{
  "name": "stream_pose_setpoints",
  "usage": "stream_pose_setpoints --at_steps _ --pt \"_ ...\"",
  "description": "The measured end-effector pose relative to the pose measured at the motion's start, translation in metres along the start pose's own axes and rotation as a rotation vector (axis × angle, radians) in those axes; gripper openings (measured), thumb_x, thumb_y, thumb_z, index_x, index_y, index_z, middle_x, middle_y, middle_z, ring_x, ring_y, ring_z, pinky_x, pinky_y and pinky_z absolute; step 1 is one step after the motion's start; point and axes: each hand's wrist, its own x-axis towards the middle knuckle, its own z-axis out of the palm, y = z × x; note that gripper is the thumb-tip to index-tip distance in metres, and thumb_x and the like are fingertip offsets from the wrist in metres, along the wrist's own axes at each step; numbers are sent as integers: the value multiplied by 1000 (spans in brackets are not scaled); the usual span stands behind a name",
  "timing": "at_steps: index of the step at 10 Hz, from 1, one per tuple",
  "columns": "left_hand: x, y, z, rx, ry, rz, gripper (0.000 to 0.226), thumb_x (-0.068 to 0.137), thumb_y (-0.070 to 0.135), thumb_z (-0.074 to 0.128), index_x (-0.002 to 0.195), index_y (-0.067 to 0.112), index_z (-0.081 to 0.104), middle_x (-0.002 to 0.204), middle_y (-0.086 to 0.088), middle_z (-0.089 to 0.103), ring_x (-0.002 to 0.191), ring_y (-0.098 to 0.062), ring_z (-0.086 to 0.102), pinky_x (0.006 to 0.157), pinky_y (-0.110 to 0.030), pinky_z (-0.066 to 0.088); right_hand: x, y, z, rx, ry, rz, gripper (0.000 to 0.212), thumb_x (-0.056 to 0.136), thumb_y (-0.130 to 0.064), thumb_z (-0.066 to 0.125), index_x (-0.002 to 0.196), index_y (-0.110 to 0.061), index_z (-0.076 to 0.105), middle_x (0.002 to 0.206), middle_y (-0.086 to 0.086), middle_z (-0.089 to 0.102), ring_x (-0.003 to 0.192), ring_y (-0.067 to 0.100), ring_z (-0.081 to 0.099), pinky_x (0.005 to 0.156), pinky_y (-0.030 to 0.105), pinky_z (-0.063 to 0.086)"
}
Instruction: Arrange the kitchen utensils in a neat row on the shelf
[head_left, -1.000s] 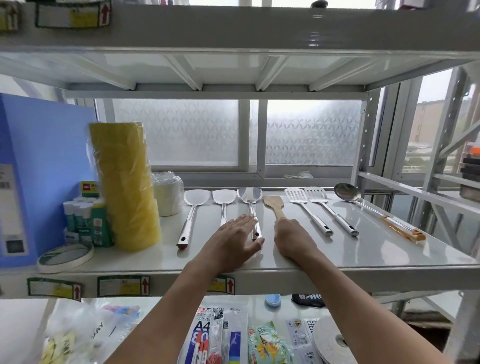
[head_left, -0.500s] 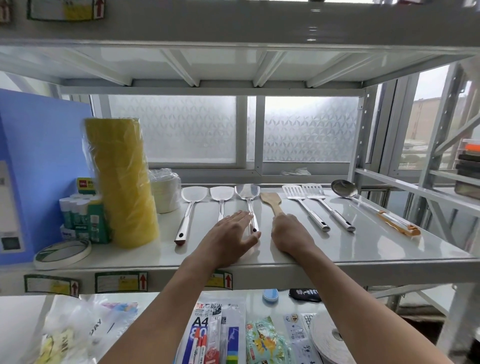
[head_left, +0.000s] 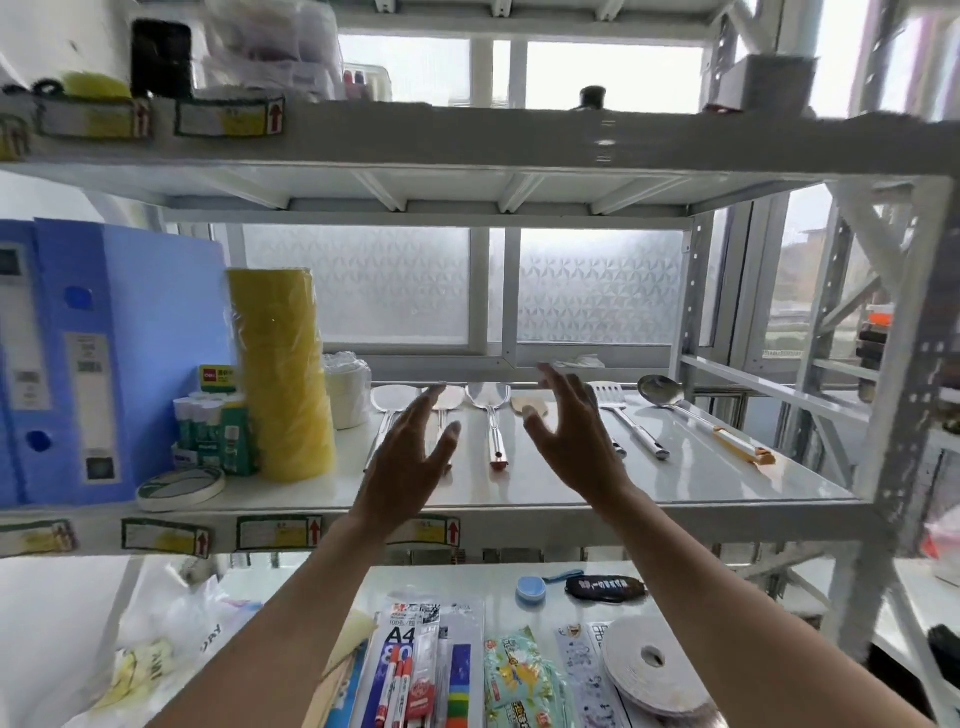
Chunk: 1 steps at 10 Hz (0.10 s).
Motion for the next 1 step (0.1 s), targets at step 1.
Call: stream_pose_setpoints --at_steps 1 --pt "-12 29 -31 -111 48 -14 61 102 46 47 155 27 26 158 0 41 143 -18 41 117 -41 37 -2 -31 -31 45 48 -119 70 92 -33 61 153 -20 28 148 5 42 133 17 40 106 29 35"
